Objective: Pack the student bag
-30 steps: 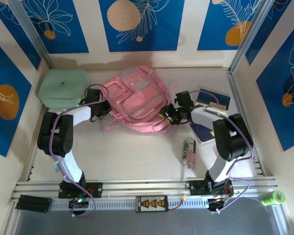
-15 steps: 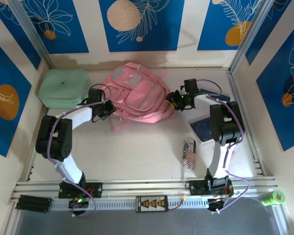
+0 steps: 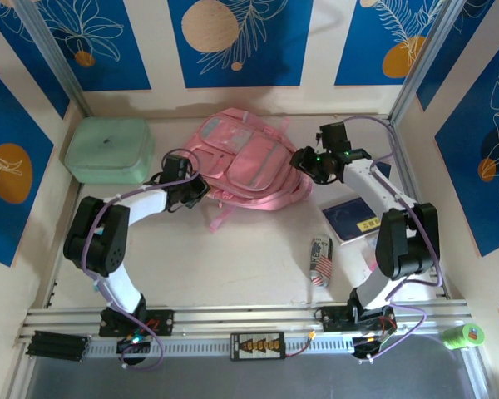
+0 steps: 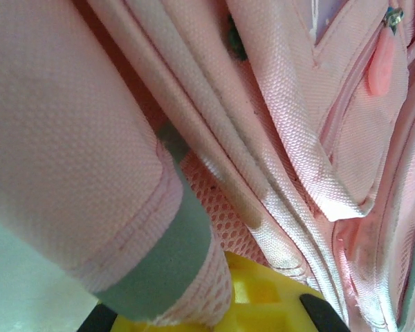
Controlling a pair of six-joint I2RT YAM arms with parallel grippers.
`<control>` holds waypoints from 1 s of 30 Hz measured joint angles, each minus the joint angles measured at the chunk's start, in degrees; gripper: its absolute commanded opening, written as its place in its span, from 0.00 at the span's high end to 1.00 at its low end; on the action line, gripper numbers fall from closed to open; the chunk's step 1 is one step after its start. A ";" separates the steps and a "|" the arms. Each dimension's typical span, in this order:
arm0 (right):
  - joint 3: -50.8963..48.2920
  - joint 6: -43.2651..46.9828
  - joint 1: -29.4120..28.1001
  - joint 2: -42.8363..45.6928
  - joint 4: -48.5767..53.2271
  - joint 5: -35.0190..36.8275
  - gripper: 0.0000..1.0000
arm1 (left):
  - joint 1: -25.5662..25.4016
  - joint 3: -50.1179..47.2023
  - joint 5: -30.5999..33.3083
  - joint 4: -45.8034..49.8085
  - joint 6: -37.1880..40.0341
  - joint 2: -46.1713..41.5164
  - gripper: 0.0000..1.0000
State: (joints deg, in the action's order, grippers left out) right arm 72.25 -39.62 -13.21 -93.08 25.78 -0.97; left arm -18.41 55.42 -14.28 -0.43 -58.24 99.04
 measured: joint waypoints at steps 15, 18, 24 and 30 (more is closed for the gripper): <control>-6.08 -1.60 7.30 0.15 2.58 2.14 0.43 | 5.64 8.26 9.44 16.98 17.70 -0.79 0.43; -7.56 -2.99 10.56 0.11 4.46 5.05 0.41 | 5.31 8.33 9.88 19.34 19.74 -3.19 0.37; -9.18 -3.96 17.53 -4.09 6.95 7.17 0.41 | 2.25 9.05 10.03 22.18 22.80 -7.45 0.27; -7.56 -3.85 19.87 -9.53 8.70 7.89 0.41 | -3.39 12.85 8.66 22.62 25.22 -7.56 0.19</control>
State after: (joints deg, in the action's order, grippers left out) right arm 64.69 -43.46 6.66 -102.61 34.48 6.92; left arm -21.80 68.27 -5.63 22.20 -33.01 91.48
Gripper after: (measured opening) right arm 0.592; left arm 0.793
